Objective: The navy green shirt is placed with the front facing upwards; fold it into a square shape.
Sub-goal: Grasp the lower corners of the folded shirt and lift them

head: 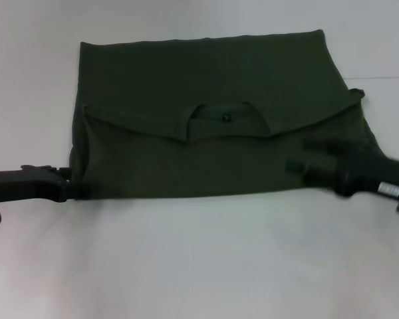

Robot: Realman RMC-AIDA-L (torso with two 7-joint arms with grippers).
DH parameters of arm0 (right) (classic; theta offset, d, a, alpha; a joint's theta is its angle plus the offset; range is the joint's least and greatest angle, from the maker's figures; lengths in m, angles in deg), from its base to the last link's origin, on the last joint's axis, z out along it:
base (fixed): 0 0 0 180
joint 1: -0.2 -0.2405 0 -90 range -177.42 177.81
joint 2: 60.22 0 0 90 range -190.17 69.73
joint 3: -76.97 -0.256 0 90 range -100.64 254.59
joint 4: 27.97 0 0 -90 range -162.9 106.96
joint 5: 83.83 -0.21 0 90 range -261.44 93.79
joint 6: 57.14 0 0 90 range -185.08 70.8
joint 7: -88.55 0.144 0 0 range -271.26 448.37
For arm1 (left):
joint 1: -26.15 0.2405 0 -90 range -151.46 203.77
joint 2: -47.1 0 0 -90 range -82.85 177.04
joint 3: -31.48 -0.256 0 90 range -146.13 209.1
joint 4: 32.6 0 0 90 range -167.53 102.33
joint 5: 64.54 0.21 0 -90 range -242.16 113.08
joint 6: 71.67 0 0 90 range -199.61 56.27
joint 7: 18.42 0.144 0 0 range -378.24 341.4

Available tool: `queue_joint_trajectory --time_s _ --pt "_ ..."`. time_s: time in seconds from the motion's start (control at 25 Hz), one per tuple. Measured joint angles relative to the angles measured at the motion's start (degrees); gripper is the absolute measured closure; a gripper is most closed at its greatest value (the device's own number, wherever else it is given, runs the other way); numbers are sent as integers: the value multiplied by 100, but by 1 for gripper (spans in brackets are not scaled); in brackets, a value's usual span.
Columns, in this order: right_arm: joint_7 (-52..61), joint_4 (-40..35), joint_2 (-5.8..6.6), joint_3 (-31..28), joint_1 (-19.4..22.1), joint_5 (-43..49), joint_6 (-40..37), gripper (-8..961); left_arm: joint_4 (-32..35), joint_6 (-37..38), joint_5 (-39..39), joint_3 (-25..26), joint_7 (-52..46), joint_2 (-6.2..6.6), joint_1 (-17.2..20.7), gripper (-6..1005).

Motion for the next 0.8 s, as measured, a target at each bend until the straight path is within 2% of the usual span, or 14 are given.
queue_joint_trajectory --time_s 0.16,0.28,0.44,0.8 --pt "-294 -126 18 733 71 30 -280 196 -37 -112 3 -151 -2 -10 -17 207" --pt "-356 -280 18 1044 97 273 -492 196 -39 -129 5 -205 -25 -14 -30 213" --pt "-315 -413 0 1072 124 544 -621 197 -40 -133 5 -236 -79 -16 -44 220" --pt "-295 -427 0 1032 168 540 -618 198 -164 -461 189 -322 -399 -21 -94 236"
